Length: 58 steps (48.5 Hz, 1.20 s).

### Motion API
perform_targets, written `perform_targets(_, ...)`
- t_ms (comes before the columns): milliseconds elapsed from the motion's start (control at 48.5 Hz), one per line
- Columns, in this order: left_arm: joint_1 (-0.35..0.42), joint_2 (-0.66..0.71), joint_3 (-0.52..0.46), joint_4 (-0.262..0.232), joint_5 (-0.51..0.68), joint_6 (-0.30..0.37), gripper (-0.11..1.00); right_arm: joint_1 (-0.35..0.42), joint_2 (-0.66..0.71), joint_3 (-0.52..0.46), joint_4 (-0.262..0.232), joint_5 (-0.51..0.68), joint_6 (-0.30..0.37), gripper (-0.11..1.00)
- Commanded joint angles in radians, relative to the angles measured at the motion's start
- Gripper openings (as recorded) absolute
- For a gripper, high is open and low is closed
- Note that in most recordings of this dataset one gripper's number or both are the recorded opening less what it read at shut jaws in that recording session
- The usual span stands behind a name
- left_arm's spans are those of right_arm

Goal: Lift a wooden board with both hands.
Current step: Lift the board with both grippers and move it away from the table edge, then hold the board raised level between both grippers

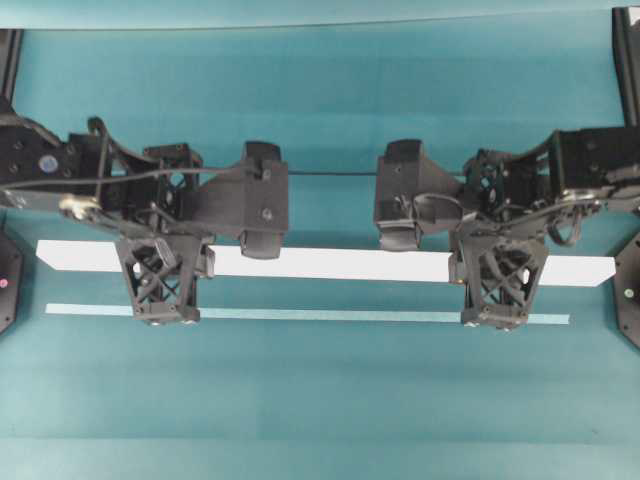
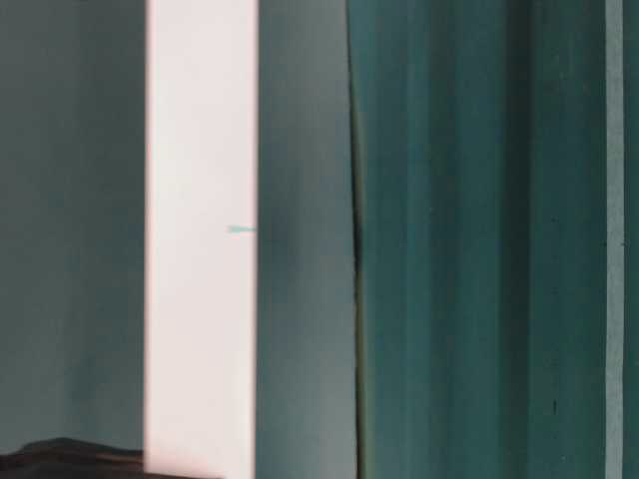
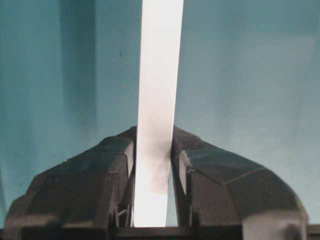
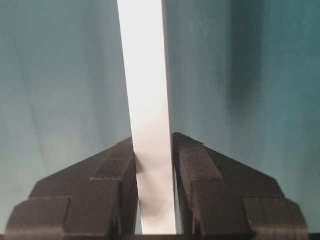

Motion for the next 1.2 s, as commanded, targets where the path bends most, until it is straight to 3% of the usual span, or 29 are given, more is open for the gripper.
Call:
perform_targets(0, 0.003, -0.026, -0.071, 0.003, 0.026, -0.005, 0.17, -0.008, -0.006, -0.055, -0.005, 0.031, 0.020, 0.21)
perform_targets(475, 0.008, -0.017, -0.298, 0.003, 0.224, -0.003, 0.17, -0.018, -0.008, -0.268, -0.020, 0.278, 0.025, 0.21)
perform_targets(640, 0.009, -0.009, -0.373, 0.003, 0.272, -0.005, 0.17, -0.017, 0.000, -0.350, -0.054, 0.365, 0.026, 0.21)
perform_targets(970, 0.009, 0.026, -0.522, 0.003, 0.370, -0.005, 0.17, -0.009, 0.018, -0.486, -0.063, 0.399, 0.026, 0.21)
perform_targets(1176, 0.014, 0.041, -0.571, 0.003, 0.387, -0.002, 0.17, -0.012, 0.028, -0.520, -0.063, 0.402, 0.026, 0.21)
